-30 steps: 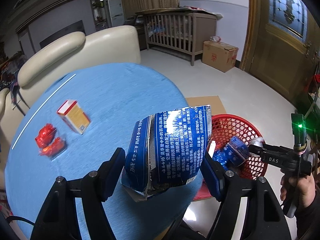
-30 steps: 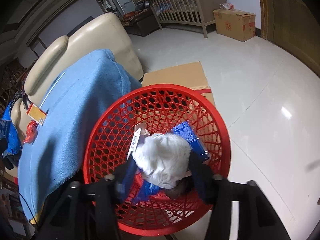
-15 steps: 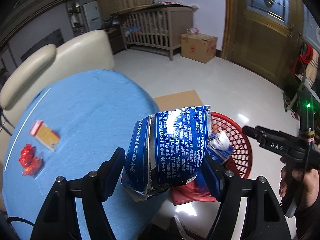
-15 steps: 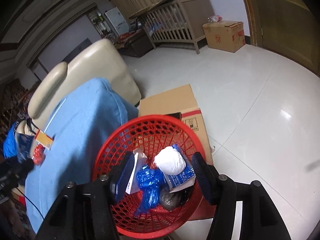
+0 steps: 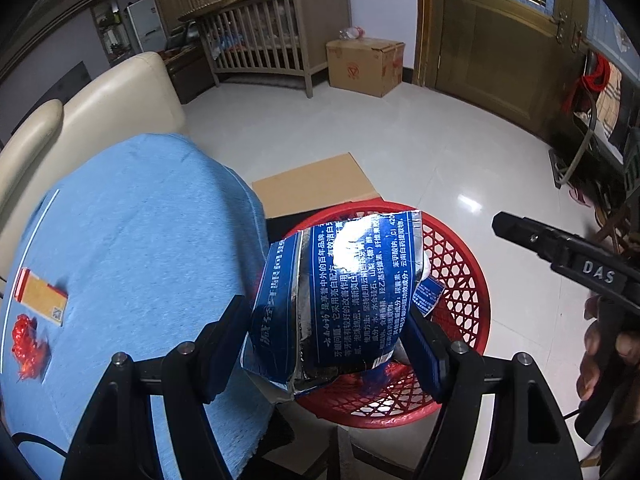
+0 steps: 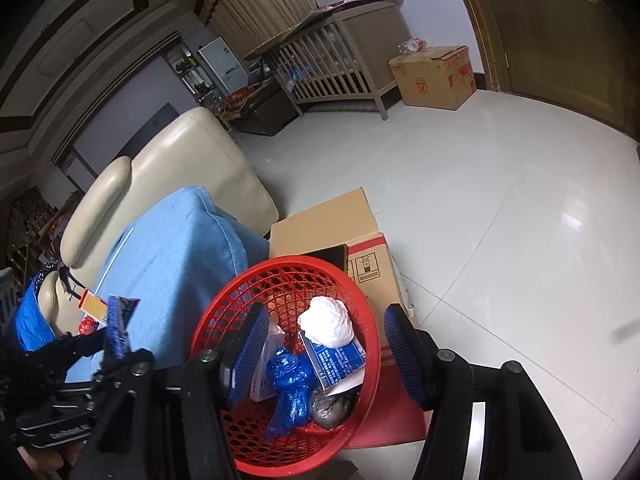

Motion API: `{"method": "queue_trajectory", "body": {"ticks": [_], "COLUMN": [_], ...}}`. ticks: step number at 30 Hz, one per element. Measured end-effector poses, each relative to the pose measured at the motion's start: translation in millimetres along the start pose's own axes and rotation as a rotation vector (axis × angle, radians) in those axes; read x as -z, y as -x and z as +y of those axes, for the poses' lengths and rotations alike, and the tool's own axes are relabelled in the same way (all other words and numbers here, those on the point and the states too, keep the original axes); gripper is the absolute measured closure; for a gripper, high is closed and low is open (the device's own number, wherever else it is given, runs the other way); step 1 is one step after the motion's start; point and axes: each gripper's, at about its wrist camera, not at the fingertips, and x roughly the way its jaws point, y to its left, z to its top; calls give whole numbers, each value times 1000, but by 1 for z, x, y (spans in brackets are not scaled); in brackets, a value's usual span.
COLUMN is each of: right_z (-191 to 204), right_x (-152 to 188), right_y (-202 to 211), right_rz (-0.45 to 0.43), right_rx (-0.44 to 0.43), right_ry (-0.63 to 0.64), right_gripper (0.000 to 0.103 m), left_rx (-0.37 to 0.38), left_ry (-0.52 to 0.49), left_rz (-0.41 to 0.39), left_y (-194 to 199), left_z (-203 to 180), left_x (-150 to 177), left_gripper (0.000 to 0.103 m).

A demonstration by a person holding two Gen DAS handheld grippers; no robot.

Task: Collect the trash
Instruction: 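Carry the blue packet in the left tool over the wastebasket and open it, then move both tools back over the table toward the remaining trash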

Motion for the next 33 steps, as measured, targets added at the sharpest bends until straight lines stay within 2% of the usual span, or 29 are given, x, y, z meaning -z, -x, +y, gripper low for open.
{"method": "queue_trajectory", "body": {"ticks": [7, 13, 17, 28, 33], "right_z": [-3, -3, 1, 20, 33], "right_x": [-3, -5, -7, -12, -11], "right_y": [3, 6, 8, 8, 4], "right_rz": [-9, -19, -25, -32, -22], "right_rx": [-6, -12, -17, -38, -58], "right_ry": [-6, -7, -3, 29, 47], "right_gripper": [39, 39, 39, 39, 39], "left_rx": [-3, 48, 40, 54, 31], "left_ry": [-19, -65, -76, 13, 83], "left_rz": [15, 56, 54, 26, -22], "left_y": [-9, -21, -22, -11, 12], "left_z": [-10, -16, -15, 10, 47], "left_x": [-4, -7, -3, -5, 5], "left_gripper": [28, 25, 25, 24, 24]}}
